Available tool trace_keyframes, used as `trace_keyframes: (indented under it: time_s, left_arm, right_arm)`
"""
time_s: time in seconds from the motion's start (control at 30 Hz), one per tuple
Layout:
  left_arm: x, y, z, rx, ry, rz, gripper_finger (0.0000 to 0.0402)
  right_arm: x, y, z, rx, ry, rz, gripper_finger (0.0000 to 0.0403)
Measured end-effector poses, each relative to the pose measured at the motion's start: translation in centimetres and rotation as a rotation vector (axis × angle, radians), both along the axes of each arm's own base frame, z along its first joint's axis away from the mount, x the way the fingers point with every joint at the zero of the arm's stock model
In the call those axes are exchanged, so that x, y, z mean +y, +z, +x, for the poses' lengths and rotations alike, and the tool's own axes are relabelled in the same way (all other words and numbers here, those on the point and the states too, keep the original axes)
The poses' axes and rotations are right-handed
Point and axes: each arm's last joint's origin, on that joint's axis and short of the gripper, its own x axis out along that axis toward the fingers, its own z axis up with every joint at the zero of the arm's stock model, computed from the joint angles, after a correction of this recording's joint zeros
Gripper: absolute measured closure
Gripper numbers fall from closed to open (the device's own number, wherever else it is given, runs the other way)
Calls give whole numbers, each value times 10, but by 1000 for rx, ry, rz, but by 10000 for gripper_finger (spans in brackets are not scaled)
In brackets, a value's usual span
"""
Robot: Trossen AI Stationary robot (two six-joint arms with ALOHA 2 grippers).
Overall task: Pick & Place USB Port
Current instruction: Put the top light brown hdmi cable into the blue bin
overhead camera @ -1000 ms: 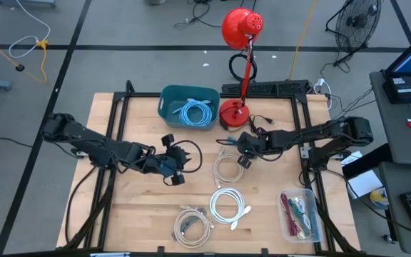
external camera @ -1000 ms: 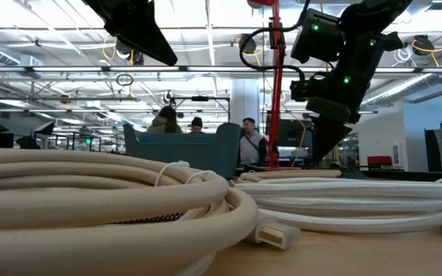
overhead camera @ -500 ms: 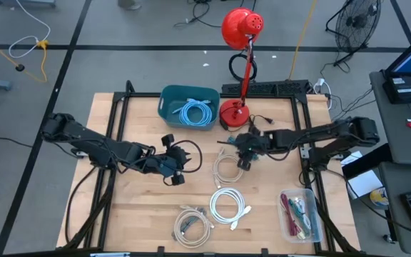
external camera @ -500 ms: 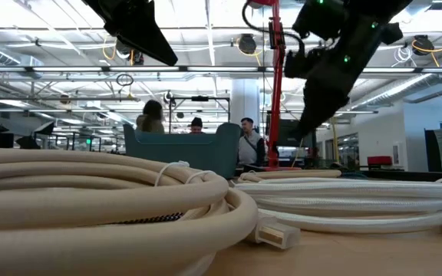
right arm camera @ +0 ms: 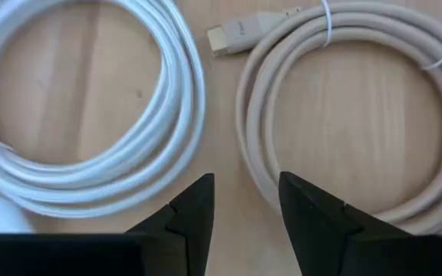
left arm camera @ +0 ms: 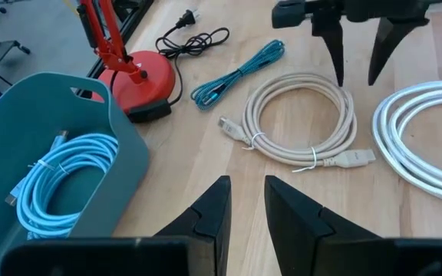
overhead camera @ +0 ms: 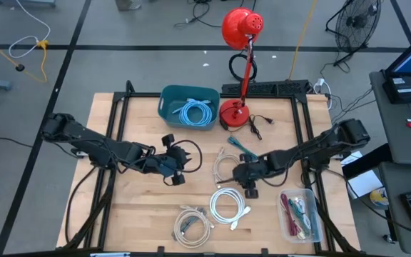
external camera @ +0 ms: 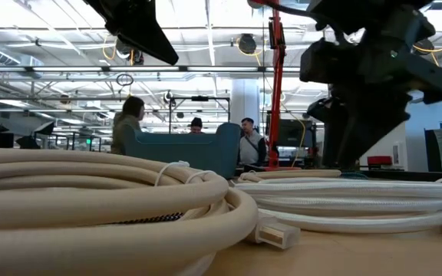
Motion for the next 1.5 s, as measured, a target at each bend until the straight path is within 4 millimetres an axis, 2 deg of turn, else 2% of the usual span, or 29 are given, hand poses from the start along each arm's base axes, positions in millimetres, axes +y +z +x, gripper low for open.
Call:
trace_keyframes:
  time_s: [0.17,0.4,0.57,0.83,0.97,1.07,1.17,1.4,1.5]
  left_arm:
    - [0,1,0,-5,-3,1,316]
    - [0,1,1,-5,-6,3,316]
    - [0,0,1,-4,-12,-3,316]
    - [-1,1,1,-5,-14,-5,316]
    - [-1,1,1,-5,-14,-5,316]
    - [-1,0,1,-3,-18,-5,316]
    - [-1,1,1,-2,-22,-2,316]
    - [-1,1,2,-20,-11,-19,316]
    - [-1,3,3,-42,-8,-28,316]
  right_arm:
    - [6,-1,2,-46,61,-98,261]
    - [0,-2,1,-26,70,-120,259]
    - [0,-3,1,-22,93,-138,238]
    - [-3,-31,11,59,93,-163,189]
    - [-9,-44,12,121,62,-153,184]
    - [-10,-46,11,142,58,-146,201]
    - [-10,-46,10,144,36,-132,238]
    - [-10,-45,11,130,-57,-106,372]
    - [-10,-43,16,78,-120,-148,386]
